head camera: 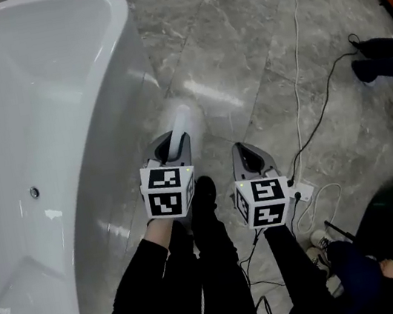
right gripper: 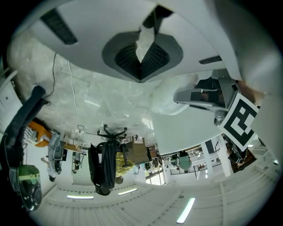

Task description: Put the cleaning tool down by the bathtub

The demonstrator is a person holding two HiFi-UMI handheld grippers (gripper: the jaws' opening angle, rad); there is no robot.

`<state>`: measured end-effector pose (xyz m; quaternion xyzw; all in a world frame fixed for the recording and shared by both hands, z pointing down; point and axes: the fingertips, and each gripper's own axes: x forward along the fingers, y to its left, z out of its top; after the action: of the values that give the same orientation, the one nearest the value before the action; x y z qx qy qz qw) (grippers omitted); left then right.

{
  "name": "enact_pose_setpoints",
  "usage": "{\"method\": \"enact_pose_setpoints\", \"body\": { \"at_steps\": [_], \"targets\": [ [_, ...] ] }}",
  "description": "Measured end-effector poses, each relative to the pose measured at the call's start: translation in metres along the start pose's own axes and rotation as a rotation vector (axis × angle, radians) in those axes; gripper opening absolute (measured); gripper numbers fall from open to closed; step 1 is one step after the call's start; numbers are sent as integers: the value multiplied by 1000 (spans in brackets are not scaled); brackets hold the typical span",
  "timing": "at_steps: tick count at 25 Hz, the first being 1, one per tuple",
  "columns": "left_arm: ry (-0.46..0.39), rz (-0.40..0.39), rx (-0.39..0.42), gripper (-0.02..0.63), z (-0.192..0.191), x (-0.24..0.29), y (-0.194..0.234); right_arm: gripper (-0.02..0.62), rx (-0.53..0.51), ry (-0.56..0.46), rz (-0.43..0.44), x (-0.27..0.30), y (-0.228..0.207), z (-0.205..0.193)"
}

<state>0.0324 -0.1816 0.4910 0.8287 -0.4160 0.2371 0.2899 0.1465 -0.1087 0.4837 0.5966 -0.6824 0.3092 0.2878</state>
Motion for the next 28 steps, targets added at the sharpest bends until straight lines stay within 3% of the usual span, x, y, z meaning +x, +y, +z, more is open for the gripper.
{"method": "enact_pose_setpoints", "body": {
  "at_steps": [28],
  "targets": [
    [-28, 2, -6, 97, -111, 124, 65, -2, -5, -29, -8, 143, -30, -86]
  ]
}}
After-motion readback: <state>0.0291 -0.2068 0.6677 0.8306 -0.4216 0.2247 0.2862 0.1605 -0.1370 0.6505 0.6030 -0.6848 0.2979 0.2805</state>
